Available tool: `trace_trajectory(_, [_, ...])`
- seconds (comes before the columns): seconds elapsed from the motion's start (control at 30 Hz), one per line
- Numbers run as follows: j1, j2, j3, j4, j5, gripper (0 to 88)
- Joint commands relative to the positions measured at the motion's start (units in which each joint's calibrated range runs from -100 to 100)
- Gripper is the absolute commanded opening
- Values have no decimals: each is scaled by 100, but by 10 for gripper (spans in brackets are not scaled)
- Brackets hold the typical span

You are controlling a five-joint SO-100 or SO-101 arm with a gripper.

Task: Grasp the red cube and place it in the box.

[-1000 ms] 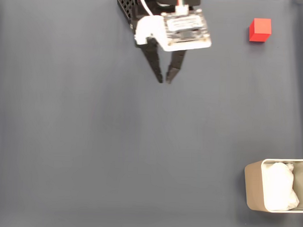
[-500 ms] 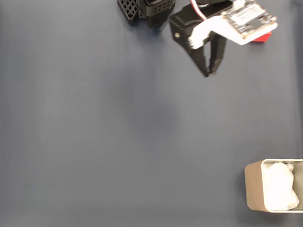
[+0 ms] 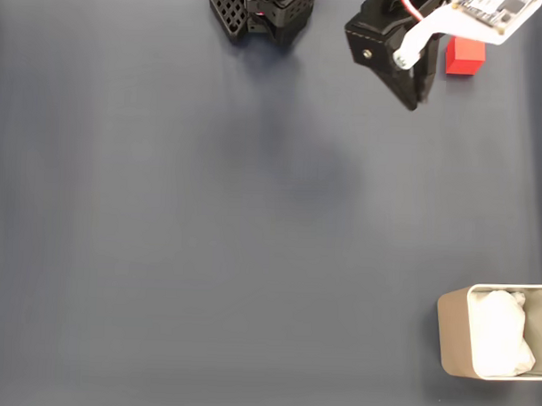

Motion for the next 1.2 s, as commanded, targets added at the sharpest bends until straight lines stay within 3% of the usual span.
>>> trace_trajectory(0.0, [-290,-150,100,-233,49,14])
trace_trajectory(0.3, [-1007,-176,447,-430,29,19])
trace_trajectory(0.7, [-1320,-202,930,-979,230,26])
trace_trajectory(1.17, [-1930,-340,1651,-1569,244,163])
